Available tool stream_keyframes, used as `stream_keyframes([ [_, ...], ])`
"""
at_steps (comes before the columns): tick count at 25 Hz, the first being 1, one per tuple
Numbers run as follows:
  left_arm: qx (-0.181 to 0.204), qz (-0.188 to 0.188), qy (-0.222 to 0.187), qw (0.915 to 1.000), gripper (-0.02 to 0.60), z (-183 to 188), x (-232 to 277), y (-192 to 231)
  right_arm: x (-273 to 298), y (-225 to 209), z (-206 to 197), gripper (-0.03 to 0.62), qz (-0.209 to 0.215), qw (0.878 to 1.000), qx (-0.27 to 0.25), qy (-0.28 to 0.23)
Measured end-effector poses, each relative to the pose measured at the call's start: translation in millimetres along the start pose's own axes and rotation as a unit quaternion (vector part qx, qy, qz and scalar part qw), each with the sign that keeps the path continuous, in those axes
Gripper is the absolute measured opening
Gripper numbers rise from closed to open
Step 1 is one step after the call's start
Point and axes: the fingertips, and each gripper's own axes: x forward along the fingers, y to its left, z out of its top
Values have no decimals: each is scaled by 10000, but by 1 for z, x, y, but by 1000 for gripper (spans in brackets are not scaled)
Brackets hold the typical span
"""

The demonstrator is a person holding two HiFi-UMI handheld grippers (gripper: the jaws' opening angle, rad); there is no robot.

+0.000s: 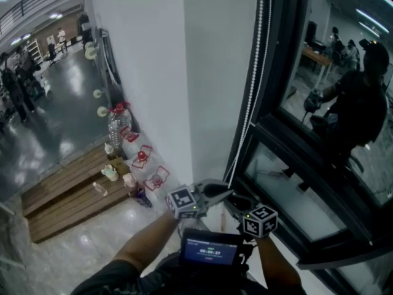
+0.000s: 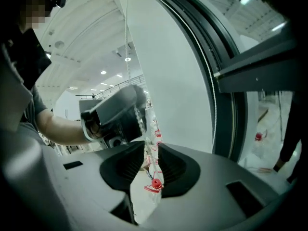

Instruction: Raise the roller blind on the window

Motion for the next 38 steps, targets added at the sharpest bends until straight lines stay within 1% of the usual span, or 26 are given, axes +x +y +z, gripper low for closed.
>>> stream_keyframes([
  [1, -34, -72, -24, 10000, 8, 1, 0, -3, -10, -1, 11, 118, 32, 9999, -81, -120],
  [2, -64, -133, -55, 9999, 8, 2, 0, -5, -21, -2, 25, 127, 67, 9995, -147, -274],
  [6, -202, -377, -67, 9991, 8, 3, 0, -9, -56, 5, 93, 127, 259, 9949, -440, -871],
  [8, -240, -537, -44, 9983, 8, 2, 2, -13, -66, 16, 131, 127, 431, 9898, -626, -1209],
  [10, -294, -584, -75, 9978, 8, 3, 3, -14, -72, 32, 165, 127, 660, 9829, -850, -1496],
  [12, -402, -599, -93, 9974, 8, 2, 1, -13, -74, 45, 192, 127, 844, 9770, -1034, -1660],
  [15, -485, -637, -72, 9968, 8, 3, 0, -11, -72, 55, 216, 127, 1053, 9717, -1141, -1780],
  [18, -567, -672, -58, 9961, 8, 2, 0, -10, -68, 61, 232, 127, 1220, 9674, -1185, -1879],
  [19, -585, -670, -79, 9960, 8, 2, 0, -10, -67, 63, 235, 117, 1263, 9664, -1183, -1901],
  [20, -602, -657, -118, 9960, 8, 2, -1, -10, -67, 64, 237, 51, 1284, 9660, -1167, -1918],
  [21, -622, -638, -156, 9959, 8, 2, -1, -9, -66, 65, 239, 30, 1288, 9660, -1144, -1930],
  [23, -654, -590, -182, 9959, 8, 2, -1, -7, -65, 65, 240, 15, 1356, 9657, -1050, -1949],
  [25, -647, -529, -159, 9964, 8, 4, -1, -5, -63, 64, 241, 12, 1454, 9654, -909, -1966],
  [29, -702, -347, -169, 9968, 8, 4, -2, 2, -60, 57, 242, 12, 1414, 9664, -781, -2001],
  [33, -661, -302, -255, 9970, 8, 2, 0, 7, -61, 52, 242, 12, 1377, 9647, -673, -2142],
  [36, -880, -128, -317, 9955, 8, 1, 0, 14, -58, 48, 241, 12, 1296, 9635, -680, -2241],
  [38, -944, -84, -277, 9951, 8, -2, -1, 17, -55, 45, 241, 12, 1252, 9634, -656, -2277],
])
